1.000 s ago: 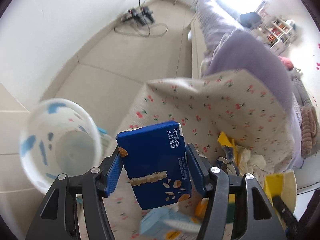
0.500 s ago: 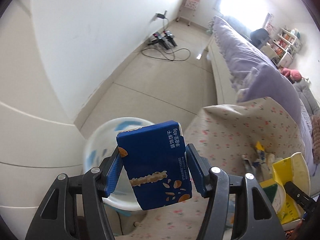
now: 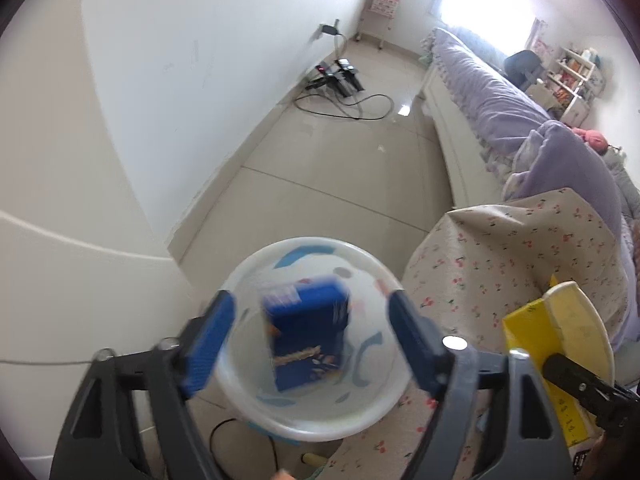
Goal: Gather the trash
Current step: 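Carry the blue box over the wastebasket and open the left tool, then drop the yellow paper bowl into the wastebasket from the right tool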
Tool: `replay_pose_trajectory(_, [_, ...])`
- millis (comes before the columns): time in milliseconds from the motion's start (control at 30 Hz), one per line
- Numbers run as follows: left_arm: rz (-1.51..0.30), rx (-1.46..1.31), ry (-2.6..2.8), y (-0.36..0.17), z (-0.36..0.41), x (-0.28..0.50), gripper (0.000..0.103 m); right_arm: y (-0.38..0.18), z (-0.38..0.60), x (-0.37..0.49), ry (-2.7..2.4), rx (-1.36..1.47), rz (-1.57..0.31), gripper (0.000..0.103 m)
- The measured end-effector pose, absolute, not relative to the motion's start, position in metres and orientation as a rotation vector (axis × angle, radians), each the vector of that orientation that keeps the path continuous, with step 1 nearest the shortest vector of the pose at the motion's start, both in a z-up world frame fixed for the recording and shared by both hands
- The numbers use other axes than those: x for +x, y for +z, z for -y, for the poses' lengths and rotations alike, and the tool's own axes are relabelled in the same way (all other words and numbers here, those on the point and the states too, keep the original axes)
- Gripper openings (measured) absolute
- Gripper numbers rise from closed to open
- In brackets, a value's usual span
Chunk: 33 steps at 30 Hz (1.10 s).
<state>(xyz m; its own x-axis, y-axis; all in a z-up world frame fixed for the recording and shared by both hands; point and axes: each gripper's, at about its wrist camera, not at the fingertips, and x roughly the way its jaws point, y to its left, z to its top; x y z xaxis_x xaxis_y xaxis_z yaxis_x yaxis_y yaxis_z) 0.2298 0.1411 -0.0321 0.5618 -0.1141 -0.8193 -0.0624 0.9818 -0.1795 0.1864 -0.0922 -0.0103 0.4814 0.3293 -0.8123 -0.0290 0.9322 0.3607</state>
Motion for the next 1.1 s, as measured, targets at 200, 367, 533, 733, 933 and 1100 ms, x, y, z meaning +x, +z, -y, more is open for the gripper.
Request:
replay_pose_trajectory(200, [-0.921,-0.150,0.040,-0.023,-0.157,0.211,0.102,-0.030,0.069,0.203,0.239,0.268,-1.076,0.047])
replay_pose_trajectory(367, [-0.912,-0.070,0.078,-0.022,-0.170,0.196,0.103,-0.046,0.057,0.215,0.250,0.267,-1.090,0.048])
replay_pose_trajectory(533, [-0.929,-0.039,0.099,-0.024,-0.183,0.188,0.103,-0.055,0.044,0.220,0.273,0.273,-1.080,0.051])
replay_pose_trajectory(733, [-0.945,-0.037,0.117,-0.027,-0.190,0.181,0.103,-0.053,0.029,0.221,0.354,0.294,-1.020,0.085])
replay_pose_trajectory(933, [-0.955,-0.042,0.105,-0.027,-0.187,0.178,0.103,-0.030,0.030,0.212,0.355,0.276,-0.958,0.093])
replay_pose_trajectory(1100, [-0.958,-0.037,0.062,-0.024,-0.174,0.175,0.103,-0.012,0.049,0.200,0.315,0.207,-0.929,0.093])
